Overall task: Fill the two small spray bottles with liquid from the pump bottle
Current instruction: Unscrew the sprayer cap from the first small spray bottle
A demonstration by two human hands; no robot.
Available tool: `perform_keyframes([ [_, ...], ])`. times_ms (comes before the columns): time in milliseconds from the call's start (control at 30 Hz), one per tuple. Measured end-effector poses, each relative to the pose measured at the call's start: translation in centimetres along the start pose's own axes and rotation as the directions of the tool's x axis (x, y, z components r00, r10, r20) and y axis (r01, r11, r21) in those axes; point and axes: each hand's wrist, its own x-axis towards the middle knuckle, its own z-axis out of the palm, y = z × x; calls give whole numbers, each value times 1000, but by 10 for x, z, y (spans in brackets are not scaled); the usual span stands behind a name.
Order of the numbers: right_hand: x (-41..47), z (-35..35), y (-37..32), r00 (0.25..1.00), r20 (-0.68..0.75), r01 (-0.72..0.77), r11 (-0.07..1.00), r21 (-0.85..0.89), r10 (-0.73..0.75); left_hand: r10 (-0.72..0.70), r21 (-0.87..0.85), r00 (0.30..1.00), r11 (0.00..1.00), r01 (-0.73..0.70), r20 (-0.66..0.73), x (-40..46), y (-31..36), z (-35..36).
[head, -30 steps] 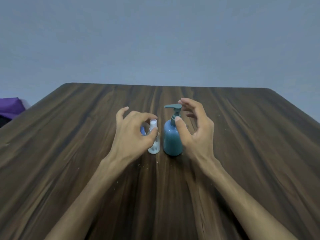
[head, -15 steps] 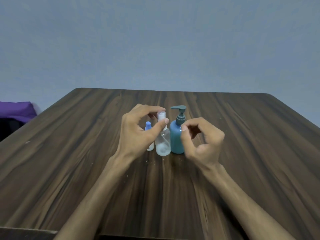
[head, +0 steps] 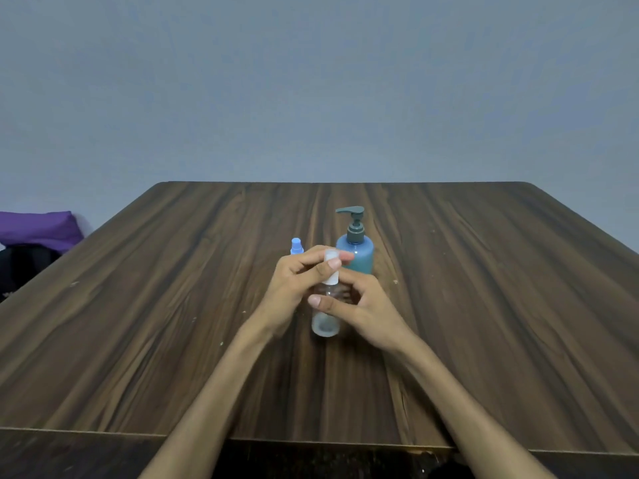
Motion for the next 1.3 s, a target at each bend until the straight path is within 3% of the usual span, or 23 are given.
perform_keyframes([
  [100, 4, -4, 2, 998, 26, -53, 998, 30, 52, -48, -55, 999, 997, 49, 26, 3, -4, -5],
  [300, 1, 5, 8, 992, -123, -17, 998, -61, 10, -5, -80, 986, 997, -8, -166, 5, -18, 2],
  [400, 2, 3, 10, 990, -143, -13, 1000, -16, 10, 2, -114, 997, 993, -10, -72, 2, -23, 0],
  [500, 1, -2, 10, 995, -95, -20, 999, 29, 22, 12, -80, 1000, 997, -14, -17, 1, -25, -1],
  [633, 1, -8, 10, 991, 32, -133, 982, 131, 130, -73, -196, 987, 980, 45, -141, 3, -23, -1],
  [733, 3, -13, 12, 978, 121, -189, 969, 162, 171, -123, -224, 981, 971, 87, -152, 4, -22, -2],
  [833, 1, -12, 17, 989, 43, -142, 989, 49, 140, -78, -195, 982, 980, 44, -171, 3, -26, 0],
  [967, -6, -5, 21, 990, -116, -92, 988, -122, 78, 29, -31, 956, 999, -40, -292, 2, -31, 8],
  [1100, -7, 7, 24, 987, -154, -87, 976, -202, 56, 65, 71, 901, 997, -38, -429, 3, -34, 13],
  [1167, -7, 11, 27, 987, -155, -95, 952, -290, 51, 37, 69, 906, 998, -8, -421, 2, -36, 16],
  [1300, -10, 14, 30, 986, -166, -81, 948, -309, 30, 5, 68, 967, 998, 12, -254, -1, -32, 24],
])
